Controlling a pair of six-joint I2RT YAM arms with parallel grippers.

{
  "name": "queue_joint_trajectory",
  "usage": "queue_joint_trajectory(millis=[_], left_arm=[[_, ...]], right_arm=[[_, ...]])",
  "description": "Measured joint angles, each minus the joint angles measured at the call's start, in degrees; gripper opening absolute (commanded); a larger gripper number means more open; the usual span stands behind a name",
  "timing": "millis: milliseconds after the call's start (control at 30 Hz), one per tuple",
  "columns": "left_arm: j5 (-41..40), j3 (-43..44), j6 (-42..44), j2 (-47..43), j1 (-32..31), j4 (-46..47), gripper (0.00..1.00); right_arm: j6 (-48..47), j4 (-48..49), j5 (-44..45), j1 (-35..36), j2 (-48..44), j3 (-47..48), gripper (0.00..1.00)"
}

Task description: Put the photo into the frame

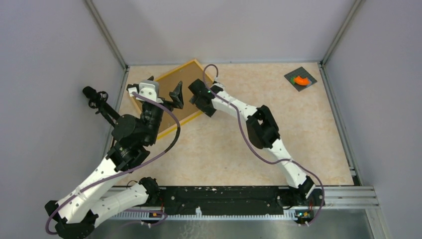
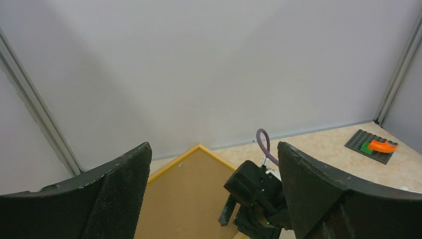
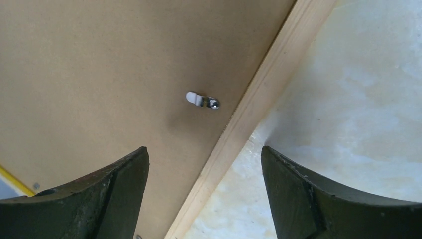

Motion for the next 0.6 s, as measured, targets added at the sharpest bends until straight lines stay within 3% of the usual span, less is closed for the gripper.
queue_joint_trajectory(millis=[100,167,333,467,600], left_arm=[[0.0,0.0,0.0,-0.1,0.0,0.0,0.99],[0.2,0.0,0.0,-0.2,0.0,0.0,0.99],[0.2,0.0,0.0,-0.3,0.0,0.0,0.99],[0.3,0.0,0.0,-0.3,0.0,0.0,0.99],[0.3,0.0,0.0,-0.3,0.0,0.0,0.99]], right_arm=[[1.3,-8.6,4.5,1.7,5.6,10.8,0.64],[1.8,-11.0,6.9,2.6,6.6,12.4,0.50],[0.0,-9.2,13.0,4.6,4.8,7.3,0.30],[-2.3,-5.2,14.8,5.1,3.0,3.4,0.03],[-5.0,-0.9,14.2,3.9,-0.8,-3.7,0.00]])
